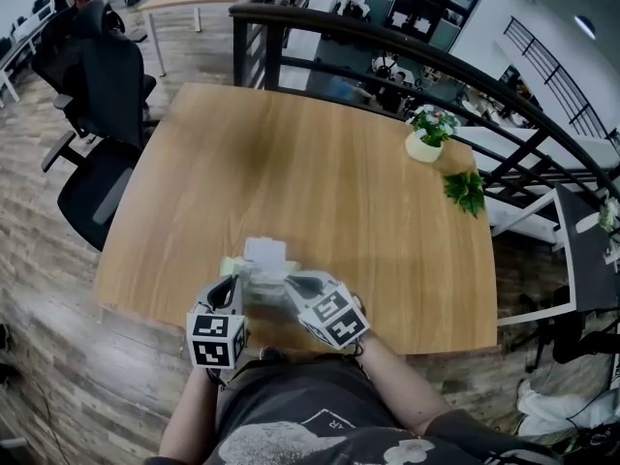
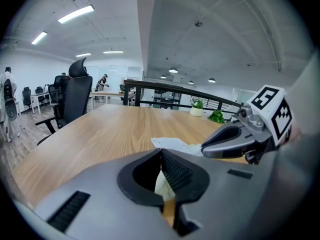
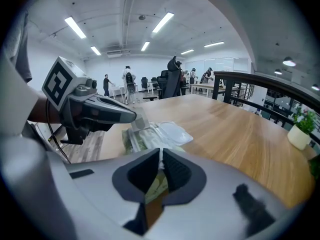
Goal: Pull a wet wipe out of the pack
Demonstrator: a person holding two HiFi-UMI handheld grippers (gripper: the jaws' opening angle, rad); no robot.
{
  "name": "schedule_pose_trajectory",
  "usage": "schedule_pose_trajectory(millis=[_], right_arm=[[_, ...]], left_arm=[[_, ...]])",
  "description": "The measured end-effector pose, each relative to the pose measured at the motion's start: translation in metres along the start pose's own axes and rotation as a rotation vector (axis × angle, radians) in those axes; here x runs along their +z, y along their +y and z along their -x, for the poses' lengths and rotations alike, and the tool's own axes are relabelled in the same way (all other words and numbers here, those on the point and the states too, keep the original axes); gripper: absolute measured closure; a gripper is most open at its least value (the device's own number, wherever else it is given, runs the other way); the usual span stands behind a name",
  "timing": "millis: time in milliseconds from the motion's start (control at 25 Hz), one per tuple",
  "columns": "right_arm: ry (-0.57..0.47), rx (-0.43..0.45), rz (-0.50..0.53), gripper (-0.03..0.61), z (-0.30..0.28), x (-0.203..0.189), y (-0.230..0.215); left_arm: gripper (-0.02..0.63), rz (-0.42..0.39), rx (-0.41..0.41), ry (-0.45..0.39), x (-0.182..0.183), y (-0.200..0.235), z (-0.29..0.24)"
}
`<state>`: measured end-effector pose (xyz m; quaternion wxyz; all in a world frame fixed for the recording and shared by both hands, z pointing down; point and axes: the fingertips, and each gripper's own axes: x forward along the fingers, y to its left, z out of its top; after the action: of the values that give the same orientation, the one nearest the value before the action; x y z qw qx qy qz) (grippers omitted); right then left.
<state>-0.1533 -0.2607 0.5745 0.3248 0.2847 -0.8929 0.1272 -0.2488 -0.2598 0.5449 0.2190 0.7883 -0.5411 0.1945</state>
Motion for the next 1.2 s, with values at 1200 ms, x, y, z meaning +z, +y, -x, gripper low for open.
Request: schedule_pose_trajectory(millis=[1200], right_arm=[[0.007,-0.068,-0.042,0.543,0.019,-0.018,-0.026]], left_arm=[[0.598,0.010,0.003,-0.007,0.000,0.000,0.001]])
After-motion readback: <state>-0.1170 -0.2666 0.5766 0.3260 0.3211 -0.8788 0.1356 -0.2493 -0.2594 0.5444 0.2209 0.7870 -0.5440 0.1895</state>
